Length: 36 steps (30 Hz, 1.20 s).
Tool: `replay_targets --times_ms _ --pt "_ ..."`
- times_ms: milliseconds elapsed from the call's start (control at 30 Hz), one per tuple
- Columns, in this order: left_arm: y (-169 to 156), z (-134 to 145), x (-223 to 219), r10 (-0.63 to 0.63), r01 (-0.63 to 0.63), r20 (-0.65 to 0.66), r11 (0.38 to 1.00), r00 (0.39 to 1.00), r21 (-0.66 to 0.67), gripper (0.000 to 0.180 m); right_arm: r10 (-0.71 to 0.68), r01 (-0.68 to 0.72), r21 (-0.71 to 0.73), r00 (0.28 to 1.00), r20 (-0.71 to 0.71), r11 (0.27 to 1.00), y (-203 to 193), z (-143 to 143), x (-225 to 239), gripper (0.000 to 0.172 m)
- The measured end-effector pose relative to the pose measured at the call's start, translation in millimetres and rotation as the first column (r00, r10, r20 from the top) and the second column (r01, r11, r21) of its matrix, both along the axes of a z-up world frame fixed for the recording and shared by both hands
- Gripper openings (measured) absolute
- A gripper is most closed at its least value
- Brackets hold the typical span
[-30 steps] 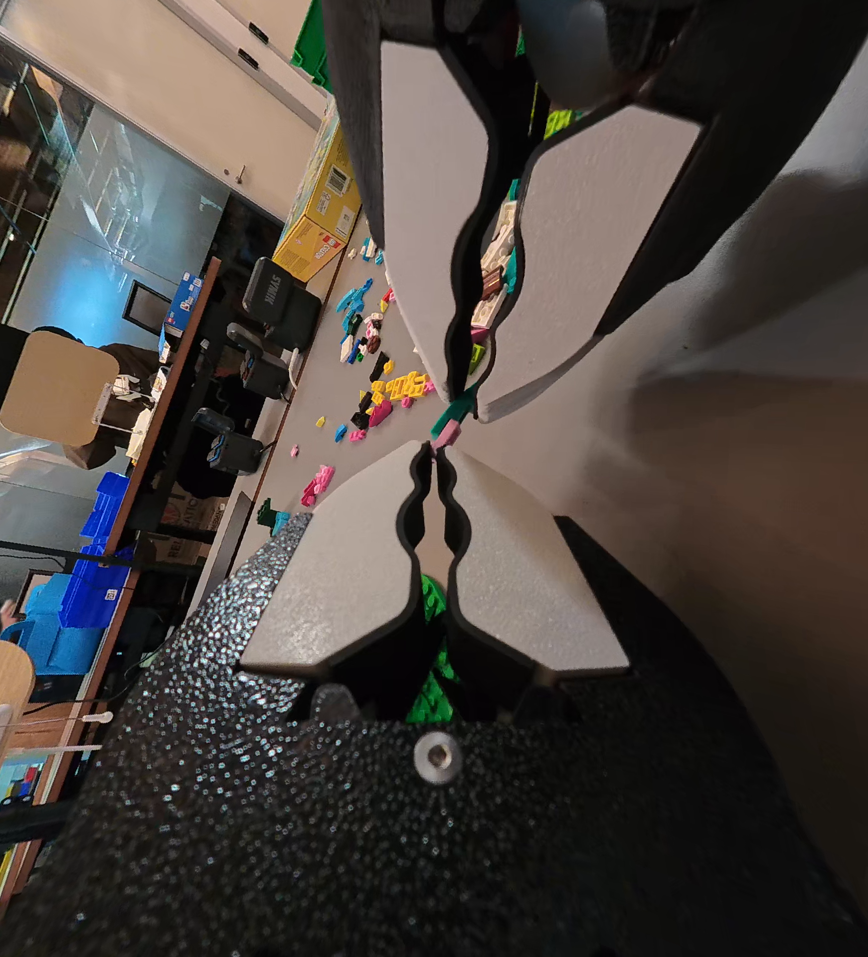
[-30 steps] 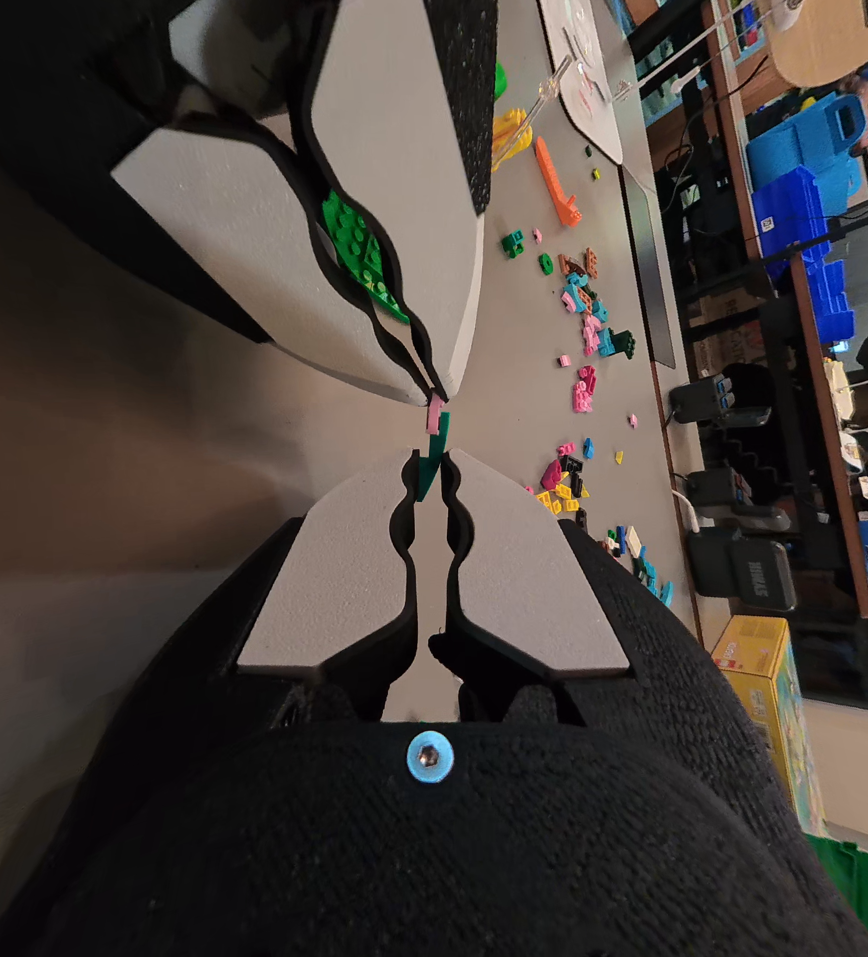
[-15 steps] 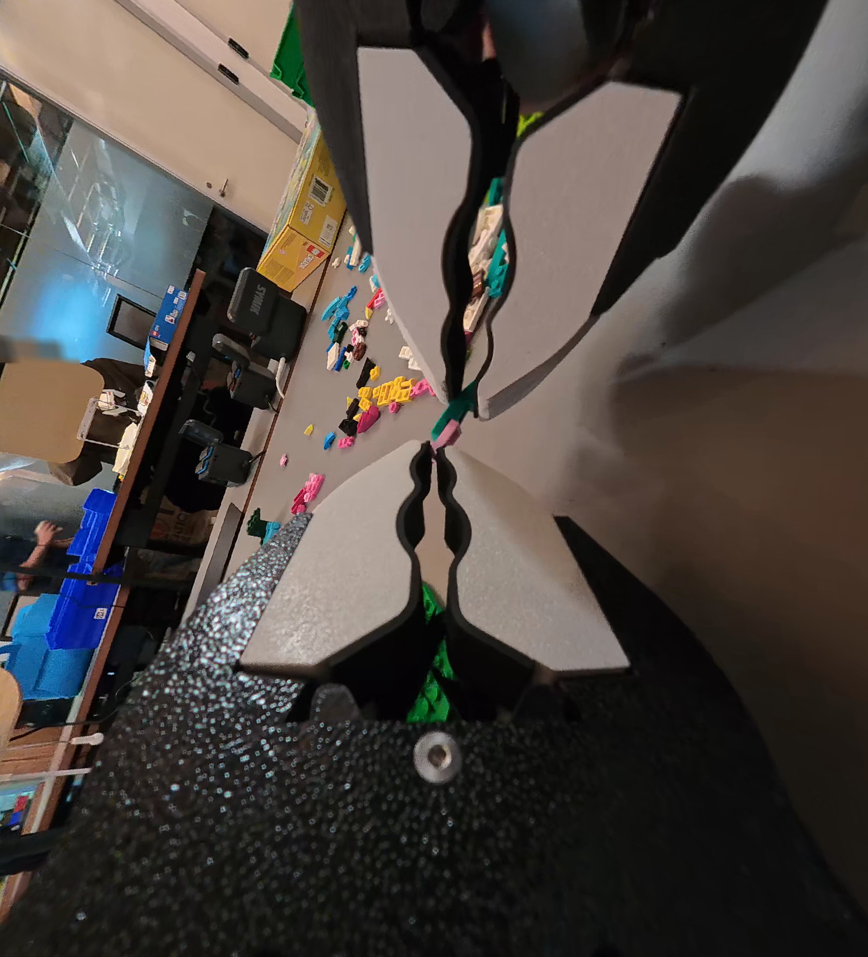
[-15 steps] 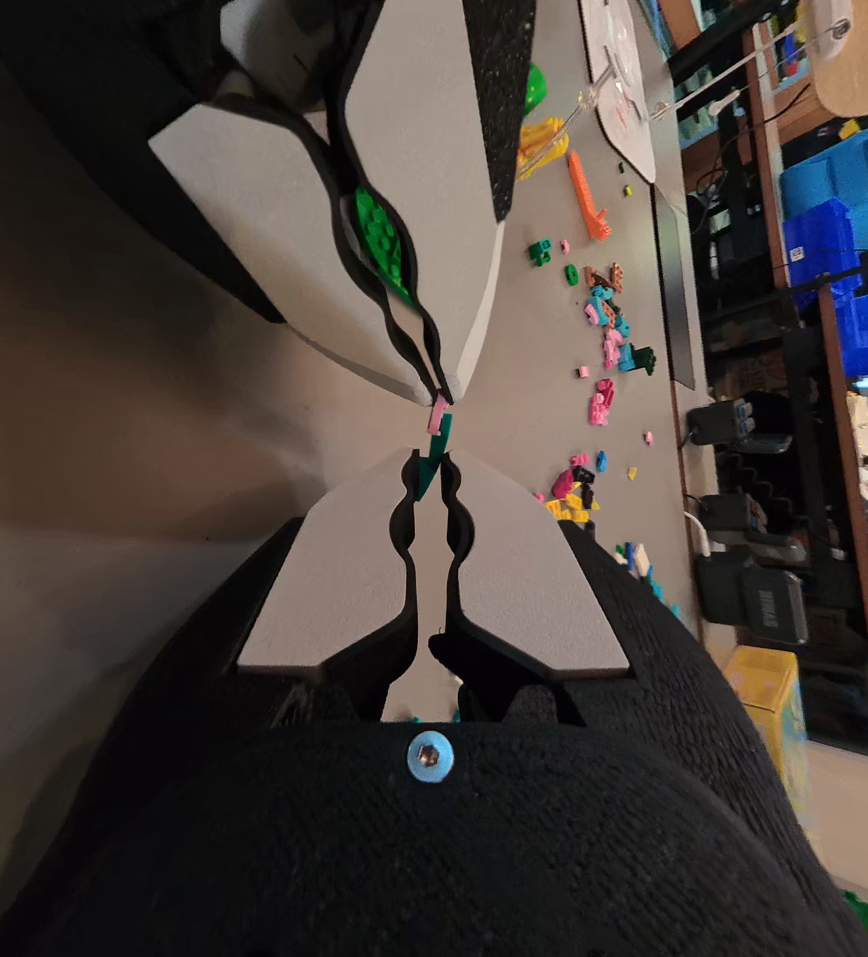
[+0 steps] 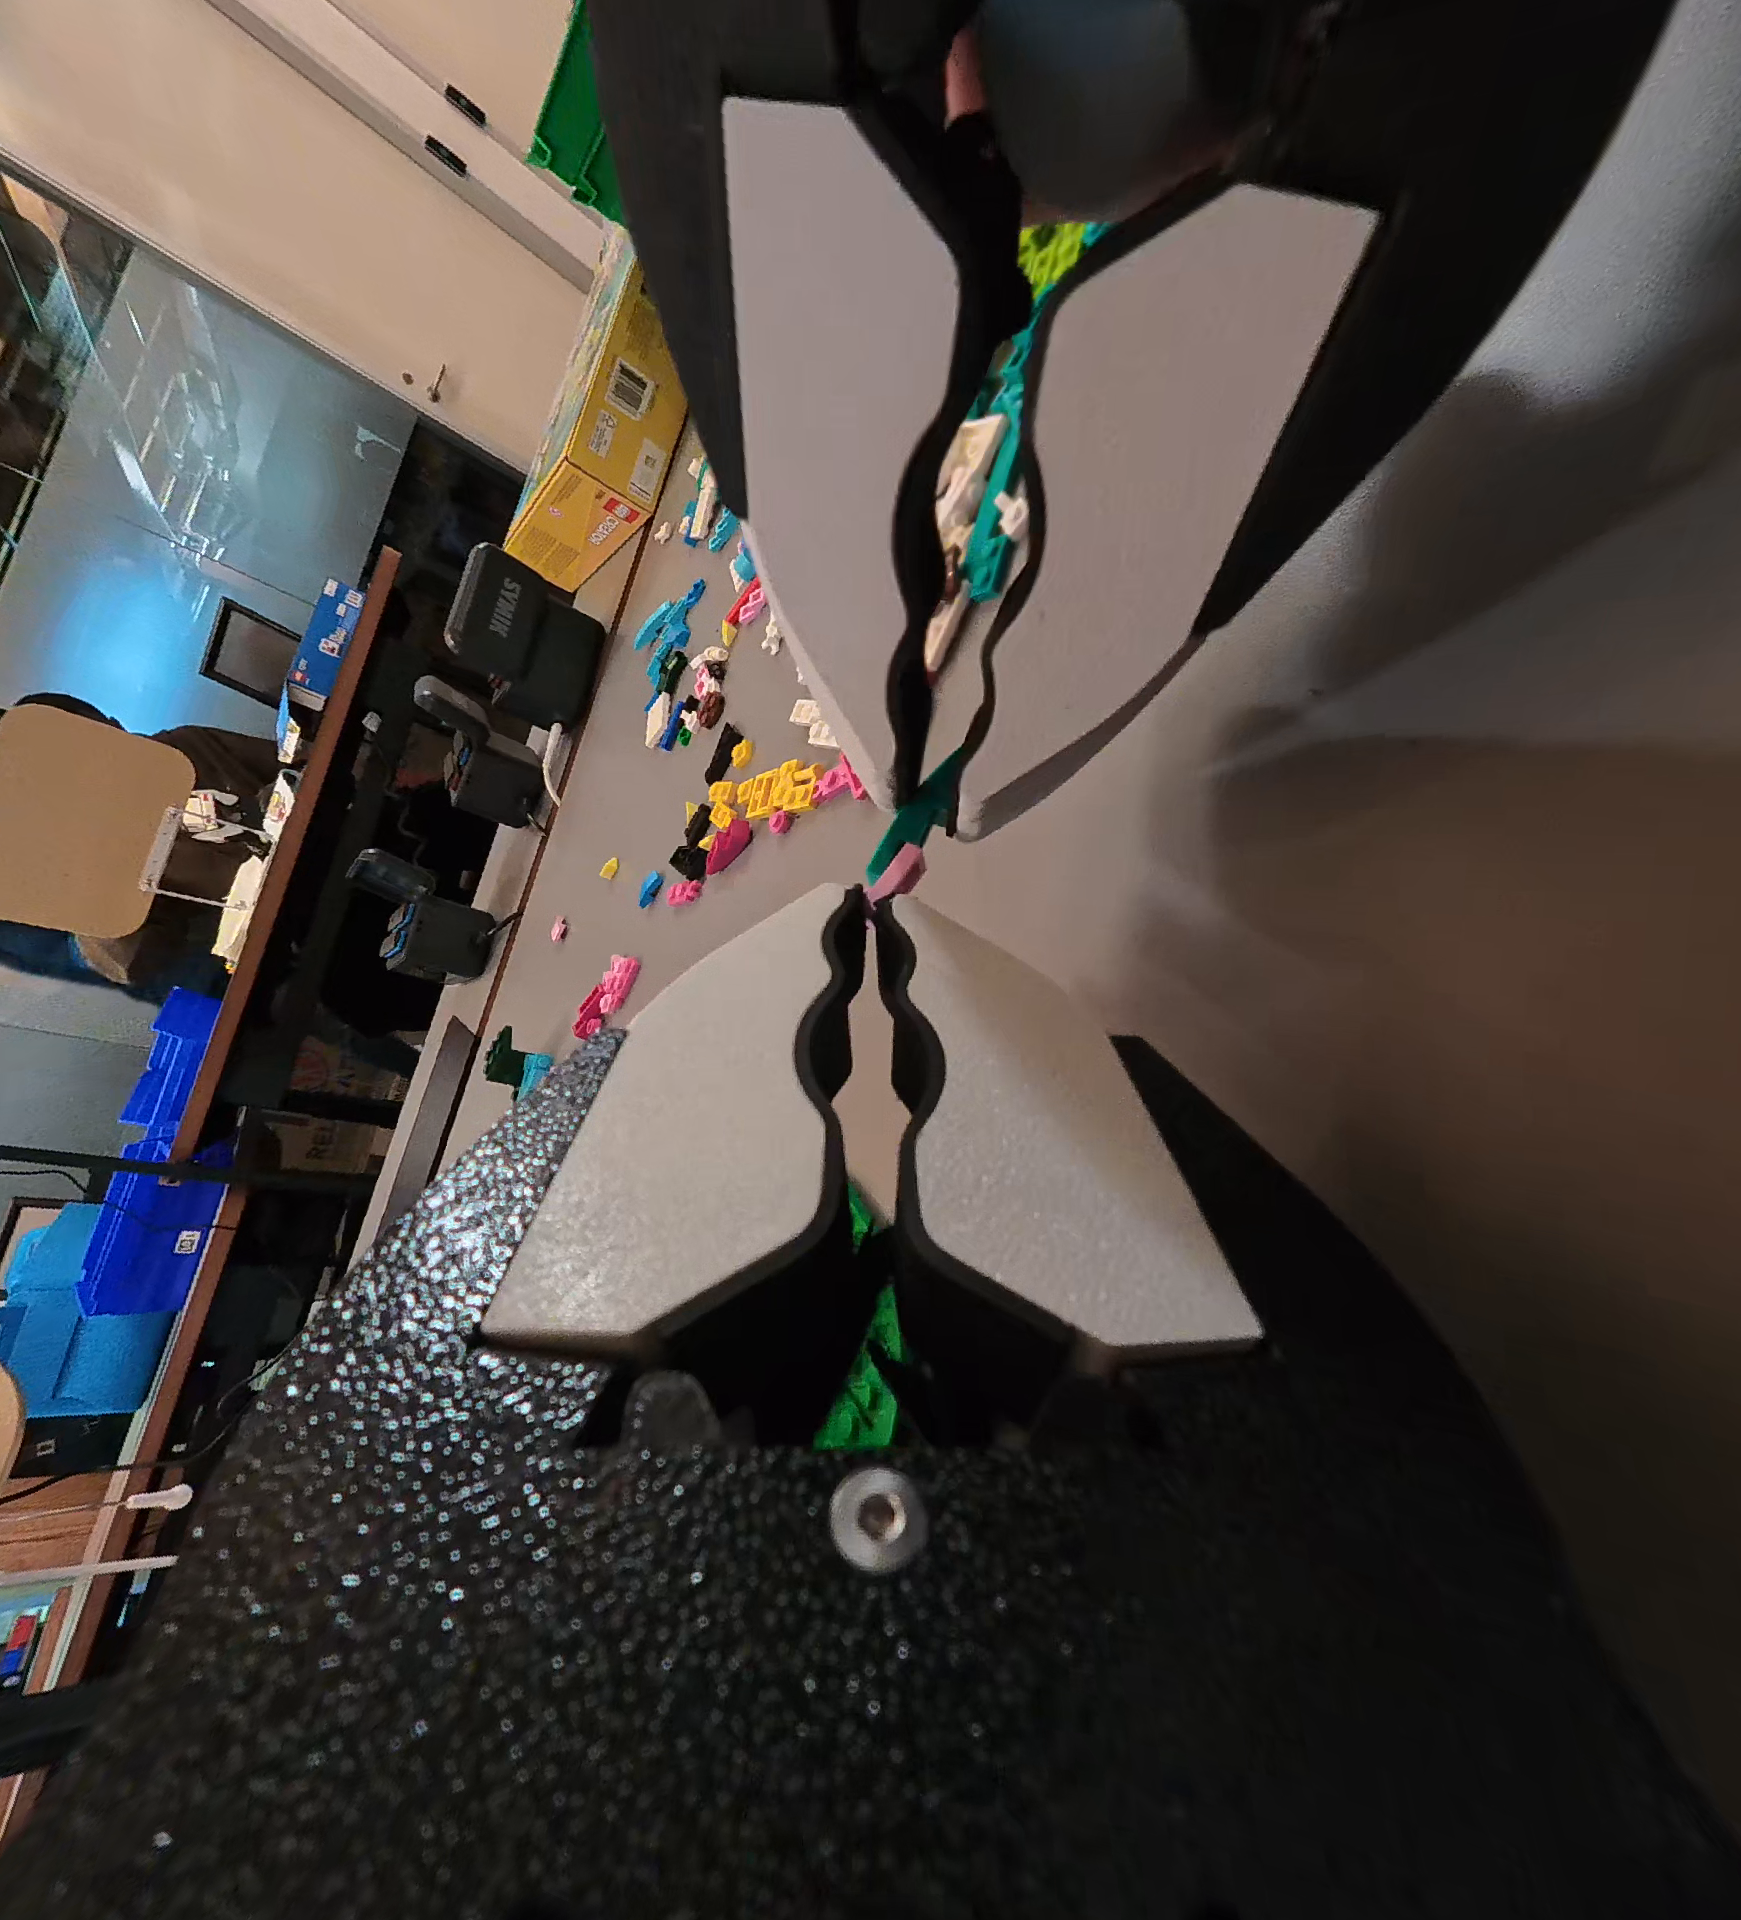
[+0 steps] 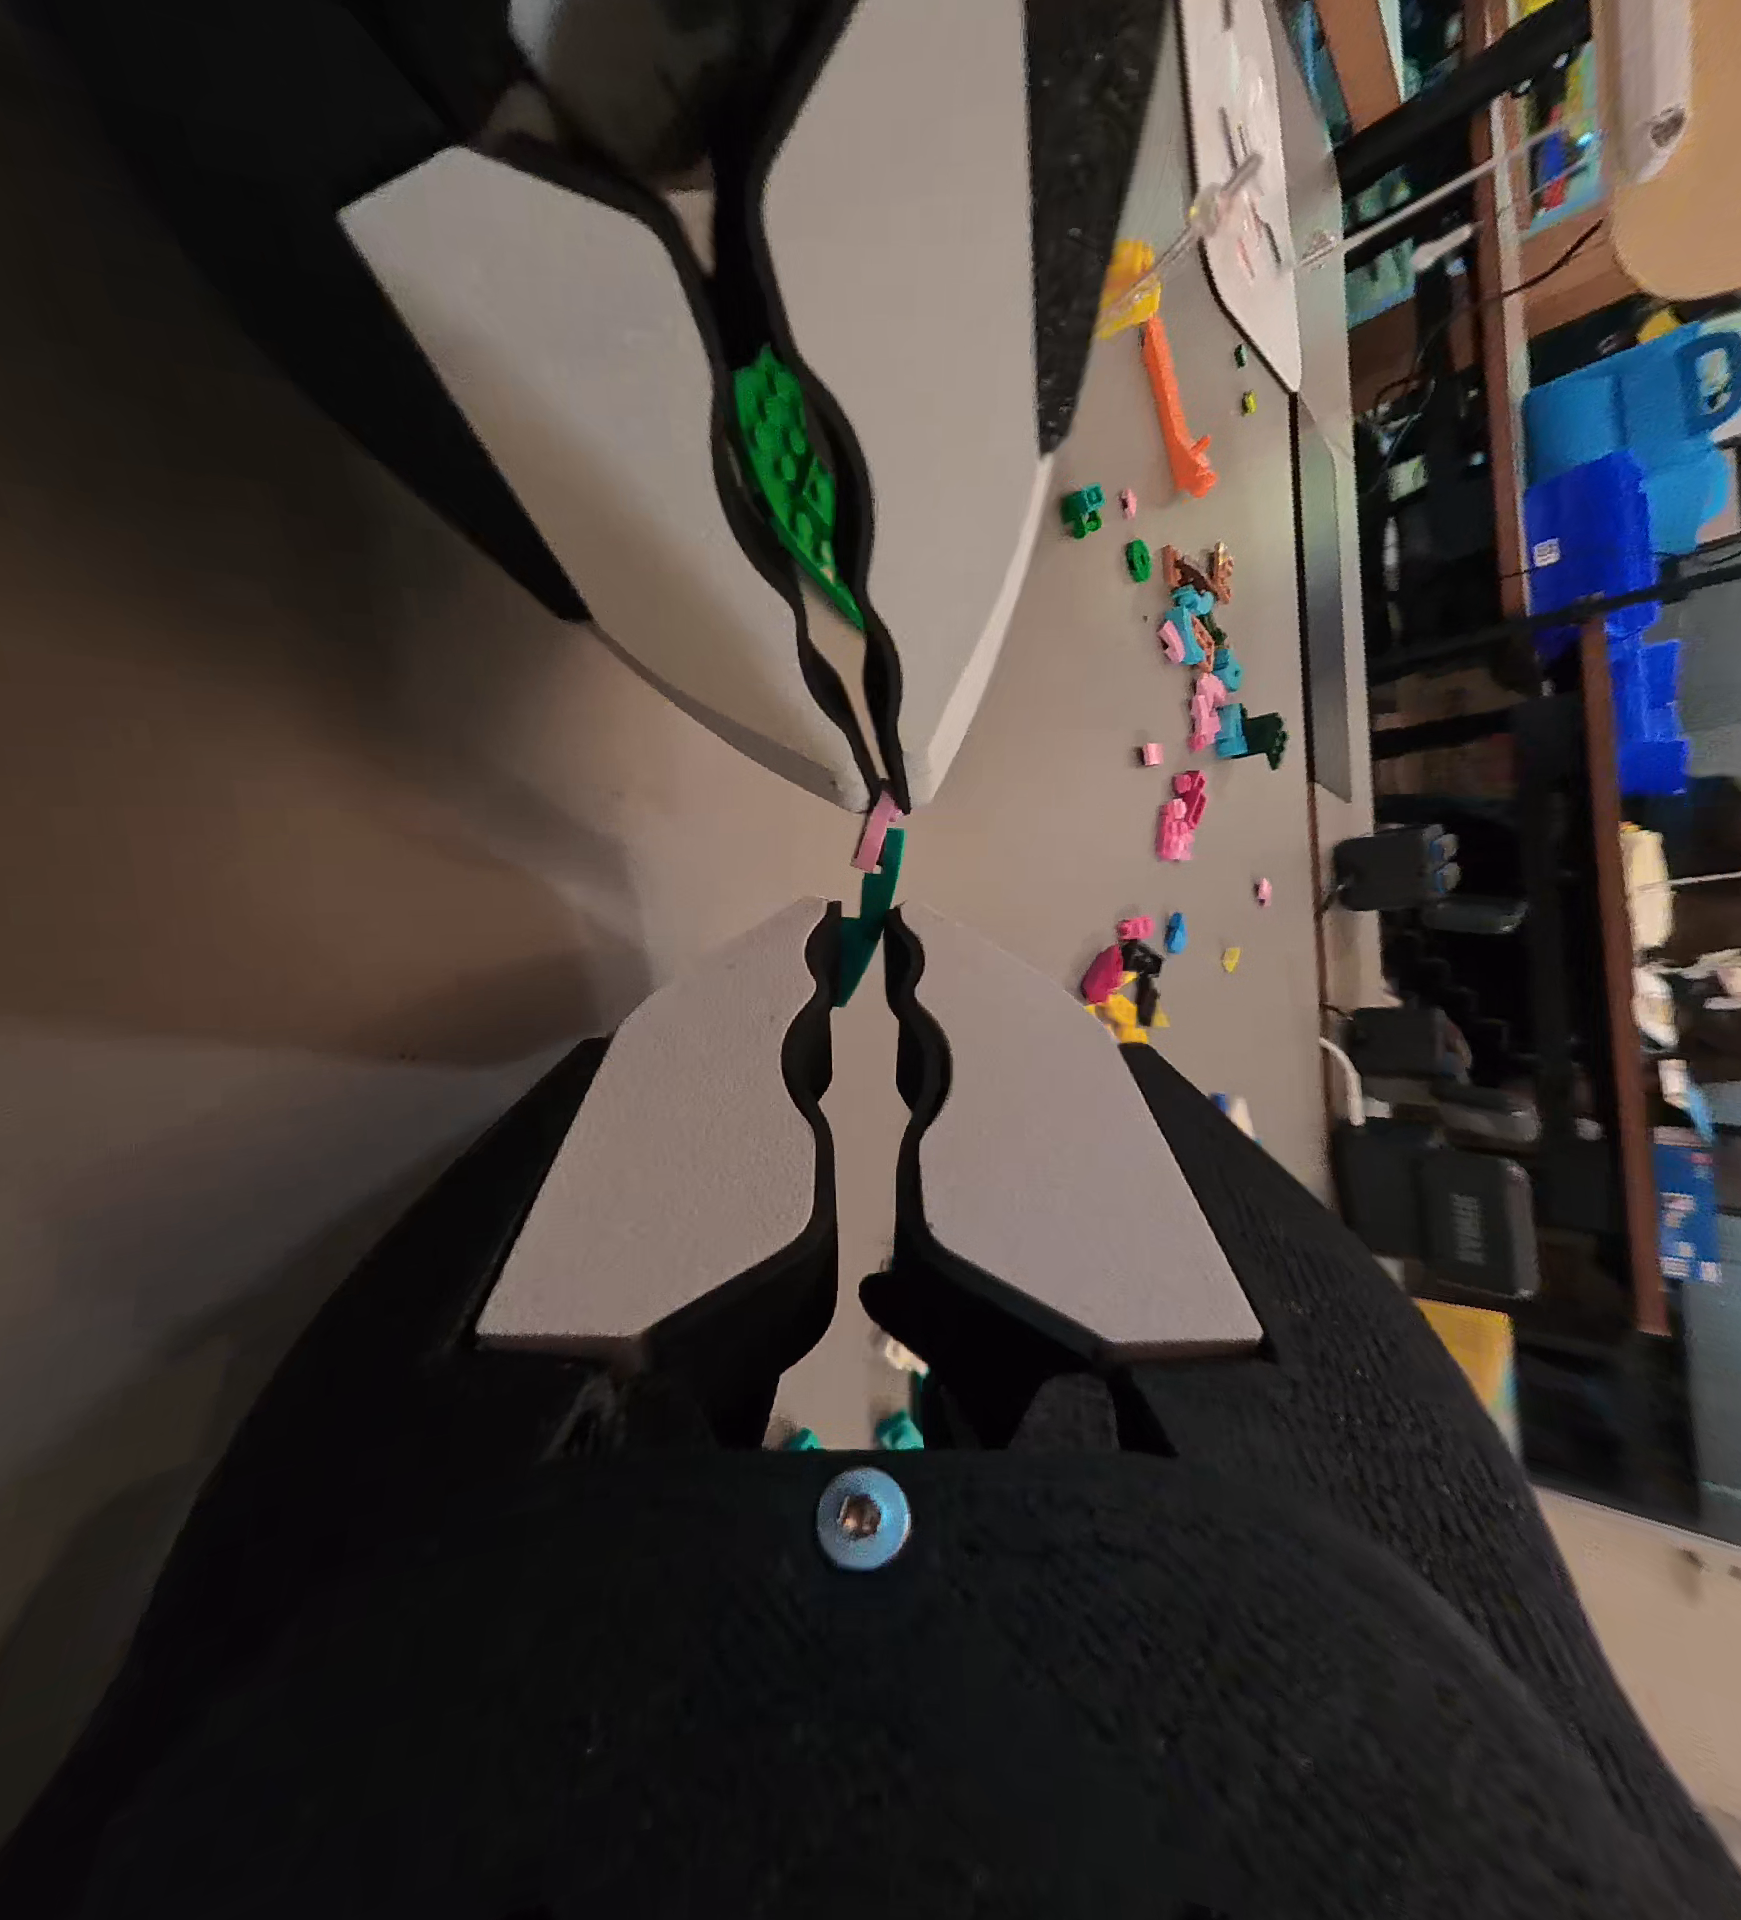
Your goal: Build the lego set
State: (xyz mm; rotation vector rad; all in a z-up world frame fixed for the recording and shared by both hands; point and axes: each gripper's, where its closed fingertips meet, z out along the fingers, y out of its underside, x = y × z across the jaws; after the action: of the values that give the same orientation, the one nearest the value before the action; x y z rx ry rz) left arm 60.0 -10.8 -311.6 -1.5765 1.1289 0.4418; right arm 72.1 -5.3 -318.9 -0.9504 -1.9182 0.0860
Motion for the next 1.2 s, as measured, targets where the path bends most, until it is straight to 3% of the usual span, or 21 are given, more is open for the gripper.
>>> replay_targets --times_ms 100,567,1033,1100,1200 --pt "0.2 1.2 0.3 -0.002 0.002 0.01 1.0 1.0 0.002 0.002 -0.006 0.006 -0.062 1.0 -0.013 0.998 0.1 2.0 0.3 0.005" --pt "2.2 5.9 -3.7 0.034 -0.034 -0.01 0.999 0.999 0.039 0.002 -0.07 0.07 -0.009 0.997 -0.028 0.998 0.8 6.1 -2.4 0.005" --pt "0.0 12.7 -2.1 0.018 -0.016 -0.015 0.996 1.0 0.087 0.002 -0.042 0.029 -0.196 0.997 -0.06 0.98 -2.9 10.4 -2.0 0.005" --pt "0.3 13.1 -2.5 0.02 -0.019 -0.01 0.996 1.0 0.086 0.002 -0.028 0.018 -0.156 0.997 -0.068 0.988 -2.4 10.9 -2.5 0.005" --pt "0.8 13.6 -3.9 0.027 -0.028 0.004 0.996 1.0 0.082 0.002 -0.003 0.005 0.021 0.997 -0.071 1.0 -0.9 12.2 -4.2 0.005"
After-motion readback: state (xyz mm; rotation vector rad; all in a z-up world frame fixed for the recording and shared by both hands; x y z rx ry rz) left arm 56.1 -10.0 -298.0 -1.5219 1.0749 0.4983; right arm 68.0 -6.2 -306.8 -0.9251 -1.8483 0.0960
